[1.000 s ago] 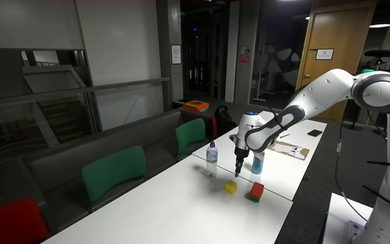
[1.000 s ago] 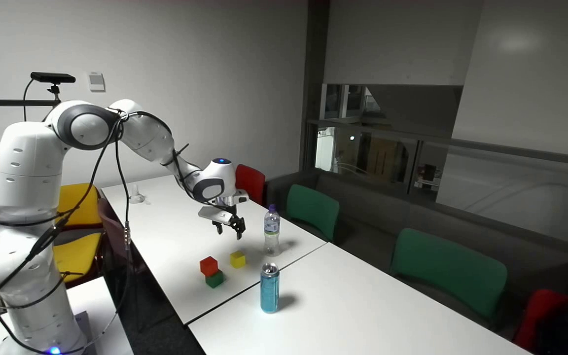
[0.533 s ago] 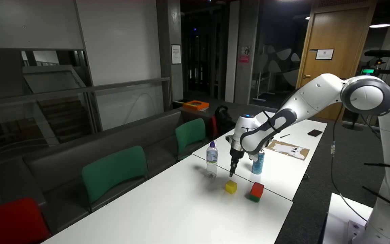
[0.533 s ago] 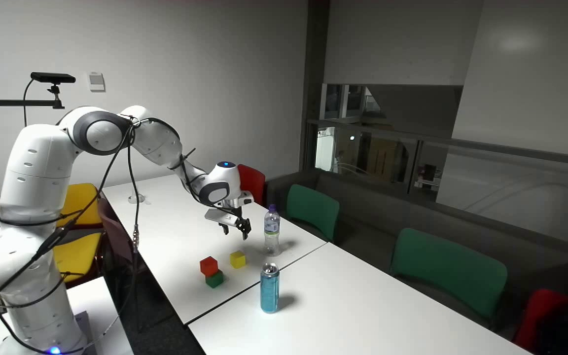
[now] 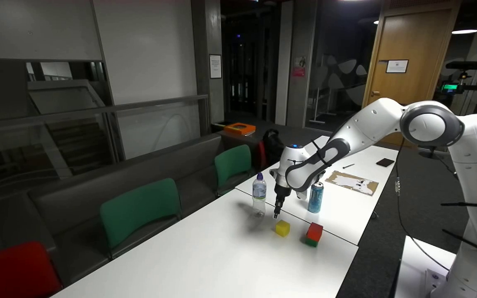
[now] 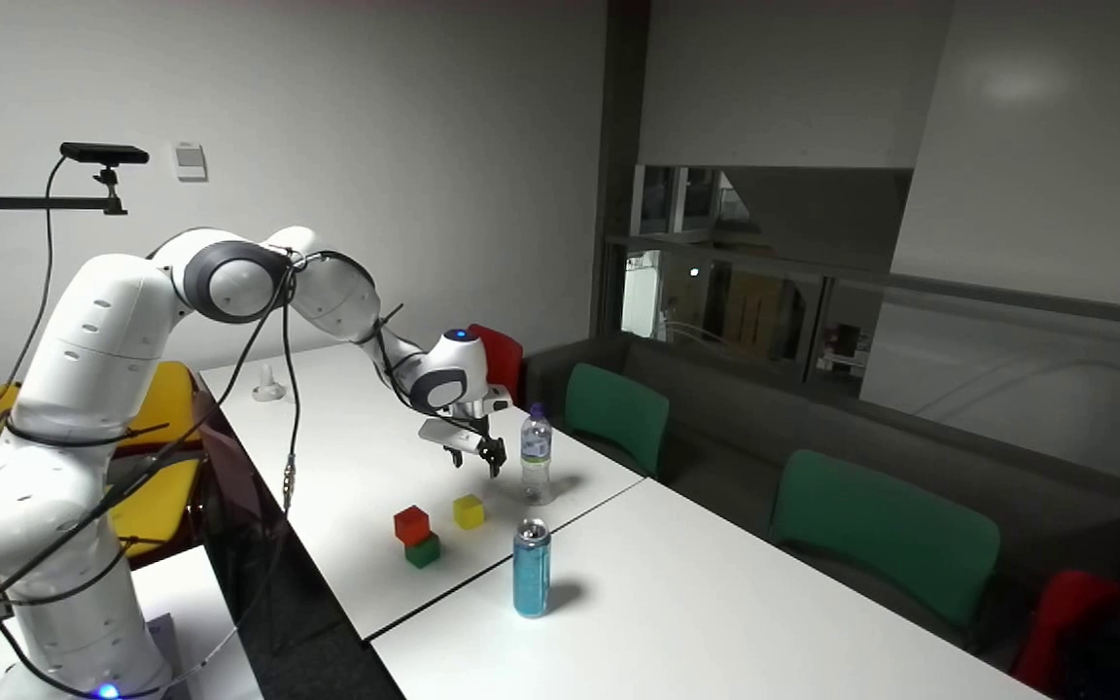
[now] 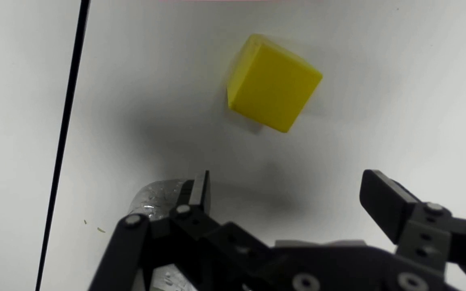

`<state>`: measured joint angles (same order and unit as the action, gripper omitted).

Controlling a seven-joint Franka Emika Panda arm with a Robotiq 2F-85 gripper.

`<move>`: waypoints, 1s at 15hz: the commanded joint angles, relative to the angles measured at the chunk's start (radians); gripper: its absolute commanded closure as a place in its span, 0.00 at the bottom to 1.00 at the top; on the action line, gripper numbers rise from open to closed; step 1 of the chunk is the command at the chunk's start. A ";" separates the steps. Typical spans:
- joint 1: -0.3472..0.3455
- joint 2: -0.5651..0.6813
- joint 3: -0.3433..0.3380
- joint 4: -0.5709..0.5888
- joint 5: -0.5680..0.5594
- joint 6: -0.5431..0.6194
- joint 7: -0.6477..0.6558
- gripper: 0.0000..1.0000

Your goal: Stack the three blocks together.

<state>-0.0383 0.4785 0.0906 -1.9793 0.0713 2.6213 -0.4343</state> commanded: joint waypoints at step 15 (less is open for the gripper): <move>-0.022 0.086 0.012 0.058 -0.009 -0.106 0.067 0.00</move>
<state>-0.0422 0.5673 0.0905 -1.9310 0.0713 2.5510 -0.3828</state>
